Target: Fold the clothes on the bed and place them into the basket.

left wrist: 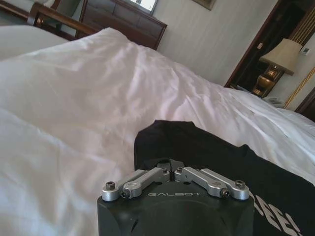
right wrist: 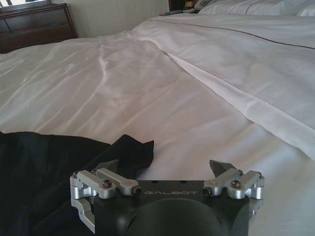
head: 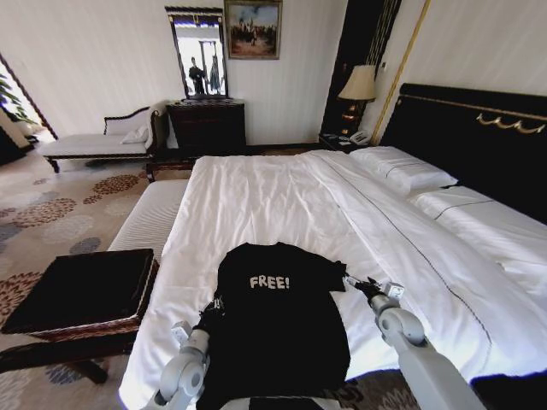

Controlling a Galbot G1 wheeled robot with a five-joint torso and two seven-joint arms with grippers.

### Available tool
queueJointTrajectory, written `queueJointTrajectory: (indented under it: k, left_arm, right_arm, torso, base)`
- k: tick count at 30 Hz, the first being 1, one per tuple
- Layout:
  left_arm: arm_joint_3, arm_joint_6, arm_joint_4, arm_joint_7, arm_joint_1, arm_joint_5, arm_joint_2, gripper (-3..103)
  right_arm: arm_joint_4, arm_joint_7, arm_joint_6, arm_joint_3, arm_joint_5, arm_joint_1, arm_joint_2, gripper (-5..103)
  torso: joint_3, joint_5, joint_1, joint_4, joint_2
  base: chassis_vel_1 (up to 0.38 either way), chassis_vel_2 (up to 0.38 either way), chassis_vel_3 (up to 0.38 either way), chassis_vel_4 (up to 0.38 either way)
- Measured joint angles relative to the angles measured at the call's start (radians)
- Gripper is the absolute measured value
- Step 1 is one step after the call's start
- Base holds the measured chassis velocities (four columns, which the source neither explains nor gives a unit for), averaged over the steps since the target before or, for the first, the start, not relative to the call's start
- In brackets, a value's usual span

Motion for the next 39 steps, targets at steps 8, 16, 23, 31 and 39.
queueJointTrajectory:
  k: [8, 16, 23, 31, 39]
  left_arm:
    - [-0.051, 0.022, -0.017, -0.008, -0.071, 0.014, 0.136, 0]
    - [-0.097, 0.028, 0.004, 0.000, -0.094, -0.048, 0.260, 0]
    - [-0.116, 0.021, 0.052, 0.018, -0.083, -0.053, 0.270, 0]
    - [-0.143, 0.013, 0.149, 0.038, -0.108, -0.060, 0.241, 0]
    - [-0.145, 0.013, 0.186, 0.048, -0.115, -0.066, 0.227, 8]
  right_arm:
    - [0.020, 0.001, 0.000, -0.005, 0.008, 0.002, -0.001, 100]
    - [0.033, 0.001, 0.000, -0.006, 0.012, 0.003, 0.006, 100]
    - [0.034, -0.002, 0.000, -0.015, 0.002, 0.000, 0.010, 100]
    - [0.024, -0.002, 0.000, -0.019, 0.002, 0.003, 0.013, 100]
    - [0.023, 0.002, 0.000, -0.017, 0.004, -0.002, 0.010, 100]
  torso:
    - [0.000, 0.0000, 0.000, -0.0001, 0.000]
    - [0.000, 0.0000, 0.000, 0.0000, 0.000]
    - [0.000, 0.0000, 0.000, 0.0000, 0.000]
    - [0.000, 0.0002, 0.000, 0.0000, 0.000]
    - [0.000, 0.0002, 0.000, -0.0001, 0.000]
  base:
    - [0.000, 0.000, 0.000, 0.000]
    - [0.000, 0.000, 0.000, 0.000]
    - [0.000, 0.000, 0.000, 0.000]
    - [0.000, 0.000, 0.000, 0.000]
    - [0.000, 0.000, 0.000, 0.000]
